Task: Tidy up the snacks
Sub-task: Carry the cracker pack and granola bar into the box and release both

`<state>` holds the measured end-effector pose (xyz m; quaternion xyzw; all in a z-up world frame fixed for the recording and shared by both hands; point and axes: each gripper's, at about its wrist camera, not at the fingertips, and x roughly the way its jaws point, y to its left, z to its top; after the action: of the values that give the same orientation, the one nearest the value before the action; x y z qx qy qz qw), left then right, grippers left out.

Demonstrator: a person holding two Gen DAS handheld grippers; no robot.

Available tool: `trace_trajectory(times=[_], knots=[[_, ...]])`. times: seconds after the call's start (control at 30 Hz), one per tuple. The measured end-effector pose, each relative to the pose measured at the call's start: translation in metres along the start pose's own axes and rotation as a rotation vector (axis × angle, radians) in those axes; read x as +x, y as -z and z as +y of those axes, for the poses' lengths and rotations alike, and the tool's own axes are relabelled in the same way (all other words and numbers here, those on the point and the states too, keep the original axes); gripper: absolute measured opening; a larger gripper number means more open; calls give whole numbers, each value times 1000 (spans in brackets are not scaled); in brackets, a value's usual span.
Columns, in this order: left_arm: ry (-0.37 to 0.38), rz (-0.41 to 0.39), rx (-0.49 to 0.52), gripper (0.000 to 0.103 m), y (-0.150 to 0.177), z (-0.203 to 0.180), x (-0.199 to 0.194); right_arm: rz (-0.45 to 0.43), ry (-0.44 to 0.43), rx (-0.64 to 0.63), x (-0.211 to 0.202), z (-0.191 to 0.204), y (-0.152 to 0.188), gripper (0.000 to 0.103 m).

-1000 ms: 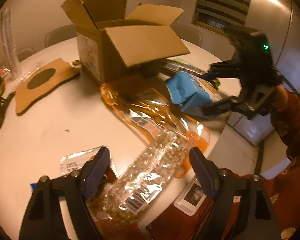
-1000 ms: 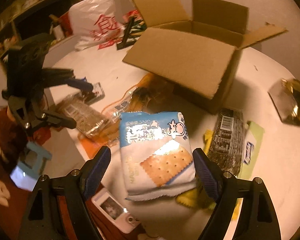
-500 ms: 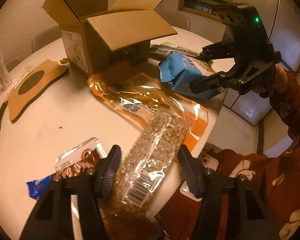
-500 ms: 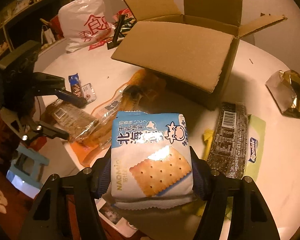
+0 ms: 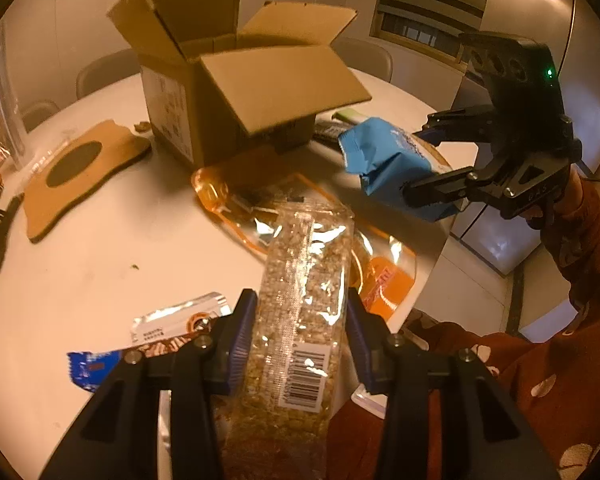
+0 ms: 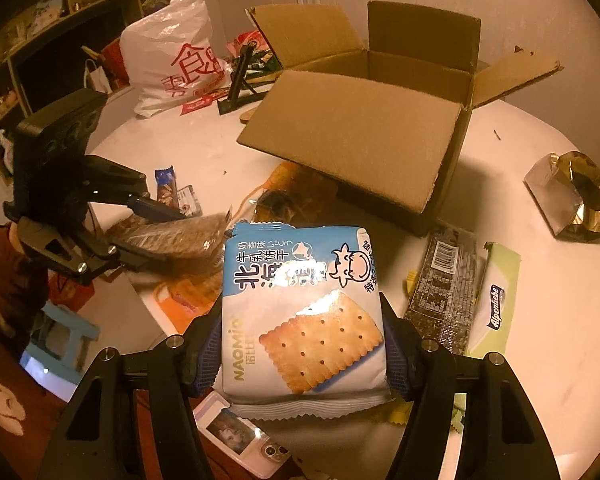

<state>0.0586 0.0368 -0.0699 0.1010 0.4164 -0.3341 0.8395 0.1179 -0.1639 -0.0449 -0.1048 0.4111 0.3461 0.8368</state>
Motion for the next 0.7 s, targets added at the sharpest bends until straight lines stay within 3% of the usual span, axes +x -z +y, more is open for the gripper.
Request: trace_trajectory(times=[0.27,0.4,0.57,0.7], knots=[[-66,-78,12,40,-20,-13,-49,-30,-54,-10,-24,9,-9,63],[-109,-143,23,40,-45,-19,-80,-72,-98,-21,-52,15,-23,63],[-170,-216,39,40,-88,-16,-115,-161,-37,-61,-87,16,-51,63],[-214,-224,60,40,-128,-11,-119,-220,41,-72,-98,5,-82,63]])
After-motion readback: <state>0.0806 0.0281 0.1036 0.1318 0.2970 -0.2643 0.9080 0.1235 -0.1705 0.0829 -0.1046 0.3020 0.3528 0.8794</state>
